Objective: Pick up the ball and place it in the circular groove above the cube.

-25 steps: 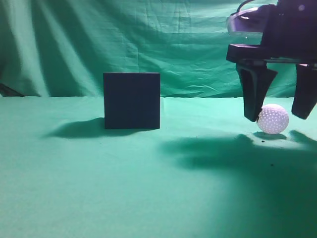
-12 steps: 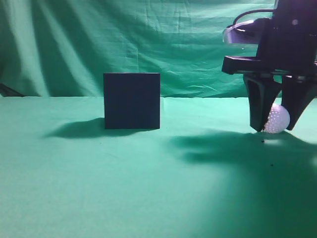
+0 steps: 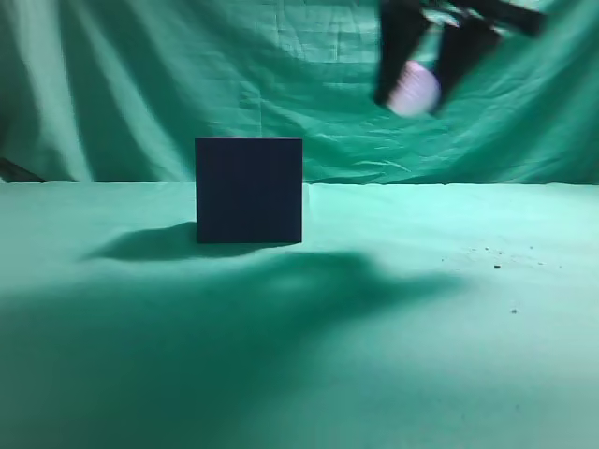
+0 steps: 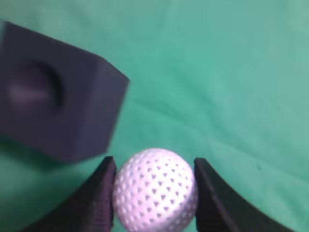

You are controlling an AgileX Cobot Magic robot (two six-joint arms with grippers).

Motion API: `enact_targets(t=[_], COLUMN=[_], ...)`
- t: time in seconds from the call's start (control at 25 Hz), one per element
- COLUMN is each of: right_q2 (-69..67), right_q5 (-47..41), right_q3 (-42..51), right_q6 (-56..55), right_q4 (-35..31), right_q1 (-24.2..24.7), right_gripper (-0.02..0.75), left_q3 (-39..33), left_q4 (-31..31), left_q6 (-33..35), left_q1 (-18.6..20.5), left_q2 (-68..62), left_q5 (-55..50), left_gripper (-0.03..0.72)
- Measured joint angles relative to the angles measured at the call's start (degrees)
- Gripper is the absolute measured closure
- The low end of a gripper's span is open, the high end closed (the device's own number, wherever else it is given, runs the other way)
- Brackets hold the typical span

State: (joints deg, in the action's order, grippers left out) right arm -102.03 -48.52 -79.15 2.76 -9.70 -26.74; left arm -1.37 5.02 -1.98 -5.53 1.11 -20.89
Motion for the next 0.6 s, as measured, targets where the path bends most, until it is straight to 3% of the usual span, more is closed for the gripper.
enact_targets(t=[0.28, 0.6], right_q2=[-4.2, -13.4], right_q5=[0.1, -0.1], right_q3=[-12.3, -18.0], right_q6=[1.6, 3.6], right_q4=[-1.5, -1.5], right_q1=[-9.5, -10.9], right_gripper=[0.426, 0.426], left_q3=[0.0, 0.0], left_q4=[0.0, 0.0], left_q6=[0.0, 0.0], left_q1=[0.0, 0.0], left_q2=[0.0, 0.0], left_q5=[0.0, 0.0], left_gripper=[0.688, 0.688])
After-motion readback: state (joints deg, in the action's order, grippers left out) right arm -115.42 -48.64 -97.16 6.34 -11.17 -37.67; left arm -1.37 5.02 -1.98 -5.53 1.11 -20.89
